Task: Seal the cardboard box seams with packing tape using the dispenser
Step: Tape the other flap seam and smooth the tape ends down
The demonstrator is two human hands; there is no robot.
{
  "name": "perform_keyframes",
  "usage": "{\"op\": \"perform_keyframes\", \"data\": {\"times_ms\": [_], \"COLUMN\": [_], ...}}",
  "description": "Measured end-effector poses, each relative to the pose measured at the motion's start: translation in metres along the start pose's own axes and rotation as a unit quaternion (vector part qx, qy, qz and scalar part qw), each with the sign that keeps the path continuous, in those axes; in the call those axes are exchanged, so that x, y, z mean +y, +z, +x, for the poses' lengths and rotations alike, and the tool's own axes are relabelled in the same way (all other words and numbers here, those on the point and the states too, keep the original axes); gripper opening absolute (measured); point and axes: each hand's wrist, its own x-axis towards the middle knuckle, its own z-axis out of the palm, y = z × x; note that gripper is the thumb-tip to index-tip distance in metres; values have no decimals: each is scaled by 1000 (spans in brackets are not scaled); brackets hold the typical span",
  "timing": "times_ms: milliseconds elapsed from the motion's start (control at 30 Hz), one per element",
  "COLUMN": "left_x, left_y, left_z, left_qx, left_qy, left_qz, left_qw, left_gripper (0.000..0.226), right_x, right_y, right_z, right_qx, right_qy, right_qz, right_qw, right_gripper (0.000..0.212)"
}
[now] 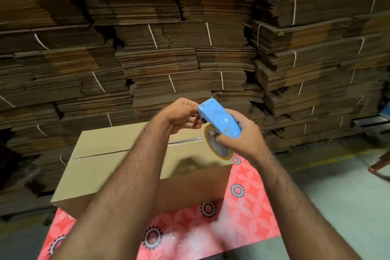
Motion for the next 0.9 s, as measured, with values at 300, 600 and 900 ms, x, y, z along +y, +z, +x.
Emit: {"op": "perform_keyframes", "data": {"times_ms": [300,600,900], "left_x": [-8,17,12], "left_y": [16,58,31], "left_z": [31,74,144], "left_qx": [105,119,206], "left_qy": [19,22,9], "left_qz": [91,213,369], "left_qw": [990,970,906], "left_gripper": [22,21,28], "right_x": [16,34,46], "right_y": [-22,-45,-37], "right_z": [-11,1,6], "right_qx": [4,41,40], "right_qy": [40,105,188], "right_qz": [-91,-85,-153], "right_qw": [995,990,969], "right_gripper": [63,57,30]}}
